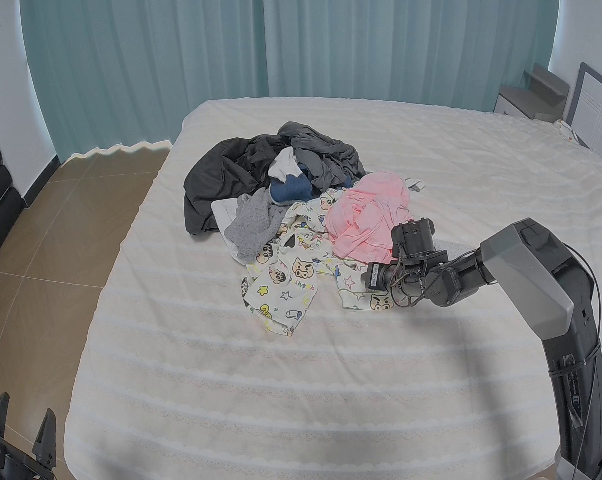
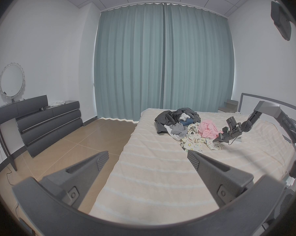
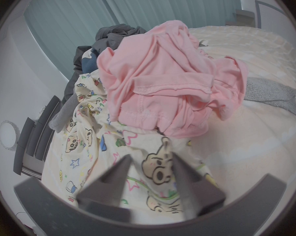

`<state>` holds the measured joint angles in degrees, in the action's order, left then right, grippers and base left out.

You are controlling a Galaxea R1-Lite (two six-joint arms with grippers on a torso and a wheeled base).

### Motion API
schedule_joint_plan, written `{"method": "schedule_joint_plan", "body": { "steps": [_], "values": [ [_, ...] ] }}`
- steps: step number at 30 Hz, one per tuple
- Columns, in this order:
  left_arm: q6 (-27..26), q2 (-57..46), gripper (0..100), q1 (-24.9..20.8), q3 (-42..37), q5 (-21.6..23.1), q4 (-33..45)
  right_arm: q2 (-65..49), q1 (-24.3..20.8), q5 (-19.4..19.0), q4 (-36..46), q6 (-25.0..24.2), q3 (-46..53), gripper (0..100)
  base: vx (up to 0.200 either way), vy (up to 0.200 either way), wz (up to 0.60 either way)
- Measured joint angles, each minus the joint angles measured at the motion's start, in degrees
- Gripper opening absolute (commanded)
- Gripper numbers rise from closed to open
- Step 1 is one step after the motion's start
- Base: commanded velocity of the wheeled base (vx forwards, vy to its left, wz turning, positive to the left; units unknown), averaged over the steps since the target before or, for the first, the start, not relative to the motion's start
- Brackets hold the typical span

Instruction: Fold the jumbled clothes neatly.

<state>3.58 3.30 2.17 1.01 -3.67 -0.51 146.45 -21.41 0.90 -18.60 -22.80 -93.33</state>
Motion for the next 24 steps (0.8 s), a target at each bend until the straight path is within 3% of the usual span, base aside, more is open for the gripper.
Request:
{"method": "schedule_joint_plan", "body": {
  "steps": [12, 24],
  "values": [
    [0.00, 0.00, 100, 0.00, 0.00, 0.01, 0.00, 0.13, -0.11, 0.66, 0.00, 2.17, 1.85, 0, 0.000, 0.000, 0.00],
    [0.00, 0.00, 100, 0.00, 0.00, 0.00, 0.02, -6.86, 0.38, -1.37, -0.04, 5.36, 14.64, 0, 0.000, 0.000, 0.00]
  ]
}}
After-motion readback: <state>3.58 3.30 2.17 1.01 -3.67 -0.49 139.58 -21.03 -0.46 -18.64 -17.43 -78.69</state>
